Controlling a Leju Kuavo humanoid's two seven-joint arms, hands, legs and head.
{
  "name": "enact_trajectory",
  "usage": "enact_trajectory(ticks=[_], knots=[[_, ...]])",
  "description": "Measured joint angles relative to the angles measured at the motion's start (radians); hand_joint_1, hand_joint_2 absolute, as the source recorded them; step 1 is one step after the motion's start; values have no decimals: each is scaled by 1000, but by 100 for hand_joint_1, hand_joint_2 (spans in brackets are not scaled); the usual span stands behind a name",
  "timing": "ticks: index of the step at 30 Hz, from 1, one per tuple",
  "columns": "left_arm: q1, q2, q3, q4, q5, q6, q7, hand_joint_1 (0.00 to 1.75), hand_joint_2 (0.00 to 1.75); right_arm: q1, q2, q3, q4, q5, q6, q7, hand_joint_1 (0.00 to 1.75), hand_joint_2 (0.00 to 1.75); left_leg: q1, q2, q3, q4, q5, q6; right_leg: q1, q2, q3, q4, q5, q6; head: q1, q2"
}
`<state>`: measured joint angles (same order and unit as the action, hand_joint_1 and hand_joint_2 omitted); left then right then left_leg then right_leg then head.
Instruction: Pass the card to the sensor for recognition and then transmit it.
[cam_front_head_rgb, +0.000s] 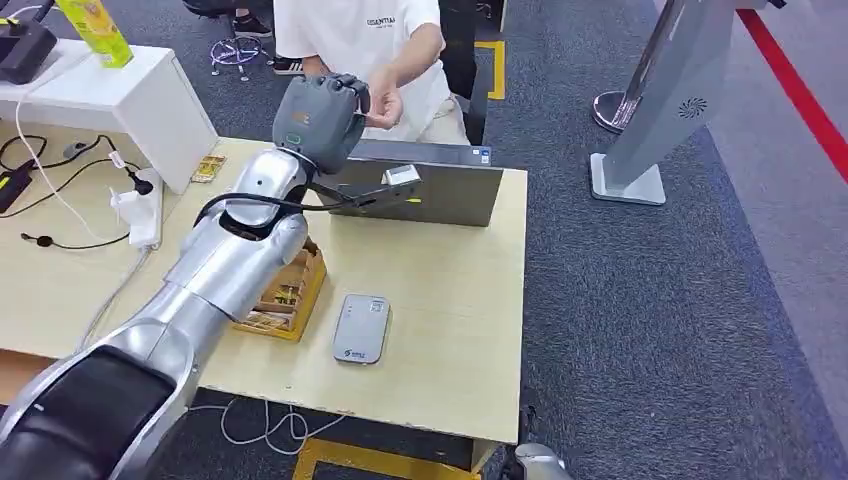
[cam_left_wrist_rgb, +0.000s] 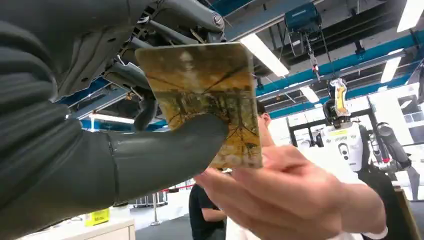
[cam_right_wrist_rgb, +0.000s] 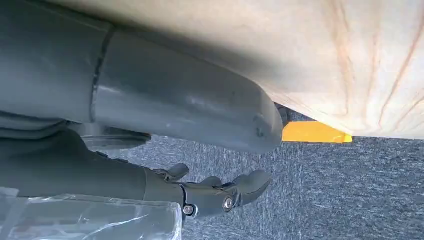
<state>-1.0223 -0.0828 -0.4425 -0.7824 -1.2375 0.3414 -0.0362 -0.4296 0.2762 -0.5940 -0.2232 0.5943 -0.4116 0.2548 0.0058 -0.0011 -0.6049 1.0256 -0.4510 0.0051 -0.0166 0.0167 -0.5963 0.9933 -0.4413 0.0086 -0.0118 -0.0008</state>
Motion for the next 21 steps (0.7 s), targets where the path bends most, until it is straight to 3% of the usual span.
enact_trajectory(ticks=[16, 21], knots=[[15, -15, -18, -5, 40, 0, -43, 175, 175, -1, 0, 0, 0, 11, 0, 18, 0, 0, 0, 0, 0, 0, 0, 0, 0, 0, 0, 0, 0, 0, 0, 0], [141, -1, -66, -227, 121, -11, -88, 175, 175, 1, -8, 0, 0, -6, 0, 18, 0, 0, 0, -1, -1, 0, 0, 0, 0, -1, 0, 0, 0, 0, 0, 0]])
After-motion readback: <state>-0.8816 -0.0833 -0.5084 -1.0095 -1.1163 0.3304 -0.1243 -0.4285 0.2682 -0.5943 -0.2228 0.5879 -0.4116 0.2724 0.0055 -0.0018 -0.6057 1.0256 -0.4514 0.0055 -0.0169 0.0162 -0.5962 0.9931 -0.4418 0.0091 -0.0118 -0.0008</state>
